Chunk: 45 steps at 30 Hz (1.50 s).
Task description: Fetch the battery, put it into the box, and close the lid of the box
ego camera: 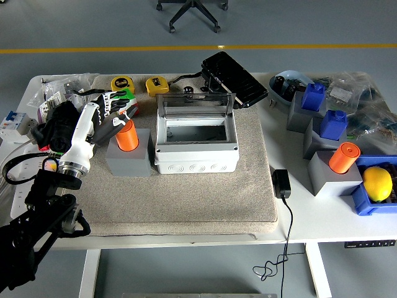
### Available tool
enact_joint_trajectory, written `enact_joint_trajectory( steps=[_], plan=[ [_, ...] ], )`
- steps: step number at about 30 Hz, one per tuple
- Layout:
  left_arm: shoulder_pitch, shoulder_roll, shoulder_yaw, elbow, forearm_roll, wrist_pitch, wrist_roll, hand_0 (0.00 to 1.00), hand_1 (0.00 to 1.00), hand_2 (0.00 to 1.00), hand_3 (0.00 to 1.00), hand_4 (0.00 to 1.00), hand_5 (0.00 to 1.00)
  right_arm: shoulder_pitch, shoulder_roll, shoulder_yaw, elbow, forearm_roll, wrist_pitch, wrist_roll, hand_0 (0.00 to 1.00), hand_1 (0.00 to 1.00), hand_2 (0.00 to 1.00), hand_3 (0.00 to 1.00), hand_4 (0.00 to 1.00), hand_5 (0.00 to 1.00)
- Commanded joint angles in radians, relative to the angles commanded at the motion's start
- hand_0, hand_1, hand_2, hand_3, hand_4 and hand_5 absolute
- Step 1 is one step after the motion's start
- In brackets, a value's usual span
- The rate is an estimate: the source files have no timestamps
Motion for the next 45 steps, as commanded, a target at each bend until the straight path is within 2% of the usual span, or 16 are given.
enact_joint_trajectory(
  steps=[2,3,8,9,14,15,26,27,32,33,38,39,44,45],
  plan=[
    [0.000,0.000,0.007,0.004,-0.008,0.000,-0.005,0.739,0.741,0.711,0.751,0.998,0.557,0.000,0.000,-0.001,0.000,0.000,0.000,0.000,0.591,0.603,0.573,0.558,0.928,0.447],
    [0.000,-0.001,0.011,0.006,-0.012,0.000,-0.008,0.703,0.683,0.690,0.736,0.998,0.523,0.000,0.000,-0.001,0.000,0.000,0.000,0.000,0.592,0.603,0.573,0.558,0.928,0.447],
    [-0.001,-0.005,0.026,0.022,-0.036,0.009,-0.021,0.703,0.683,0.690,0.736,0.998,0.523,-0.001,0.001,-0.004,0.000,0.001,0.000,0.000,0.592,0.603,0.573,0.558,0.928,0.447],
    [-0.001,-0.006,0.029,0.024,-0.042,0.010,-0.021,0.619,0.633,0.632,0.681,0.998,0.397,-0.001,0.001,-0.004,0.000,0.001,0.000,0.000,0.591,0.603,0.573,0.558,0.927,0.447],
    [-0.007,-0.011,0.043,0.040,-0.088,0.005,-0.031,0.619,0.633,0.632,0.681,0.998,0.397,0.000,0.001,-0.005,0.000,0.002,0.002,-0.001,0.591,0.603,0.573,0.558,0.927,0.447],
    [-0.008,-0.012,0.044,0.042,-0.094,0.004,-0.033,0.500,0.582,0.559,0.584,0.998,0.314,0.000,0.001,-0.005,0.000,0.001,0.002,-0.001,0.592,0.603,0.573,0.558,0.927,0.446],
    [-0.024,-0.023,0.071,0.070,-0.173,-0.015,-0.037,0.468,0.550,0.536,0.549,0.998,0.288,0.001,0.000,-0.008,0.001,0.003,0.004,-0.002,0.591,0.603,0.573,0.559,0.927,0.446],
    [-0.025,-0.023,0.072,0.071,-0.176,-0.017,-0.037,0.457,0.501,0.518,0.528,0.998,0.209,0.001,0.001,-0.008,0.001,0.003,0.004,-0.002,0.592,0.603,0.573,0.559,0.927,0.446],
    [-0.033,-0.032,0.078,0.083,-0.207,-0.021,-0.038,0.457,0.501,0.518,0.528,0.998,0.209,0.000,0.000,-0.010,0.001,0.003,0.003,-0.002,0.592,0.603,0.573,0.559,0.927,0.446],
    [-0.035,-0.034,0.079,0.085,-0.211,-0.020,-0.037,0.462,0.496,0.513,0.514,0.937,0.041,0.001,0.000,-0.011,0.001,0.004,0.003,-0.002,0.592,0.603,0.573,0.559,0.927,0.446],
    [-0.041,-0.040,0.078,0.098,-0.251,-0.023,-0.041,0.462,0.496,0.513,0.514,0.937,0.041,0.001,0.000,-0.010,0.001,0.004,0.003,-0.002,0.592,0.603,0.573,0.559,0.927,0.446],
    [-0.044,-0.041,0.079,0.100,-0.260,-0.024,-0.042,0.469,0.483,0.467,0.469,0.873,0.002,0.001,0.000,-0.010,0.001,0.004,0.003,-0.002,0.591,0.603,0.573,0.559,0.927,0.445],
    [-0.052,-0.049,0.084,0.107,-0.283,-0.027,-0.042,0.469,0.483,0.467,0.469,0.873,0.002,0.000,0.001,-0.012,0.001,0.005,0.003,-0.002,0.591,0.603,0.573,0.559,0.927,0.445],
    [-0.053,-0.051,0.085,0.107,-0.284,-0.027,-0.042,0.363,0.410,0.371,0.249,0.802,0.002,0.001,0.001,-0.012,0.001,0.005,0.003,-0.001,0.595,0.603,0.574,0.559,0.928,0.444]
  ],
)
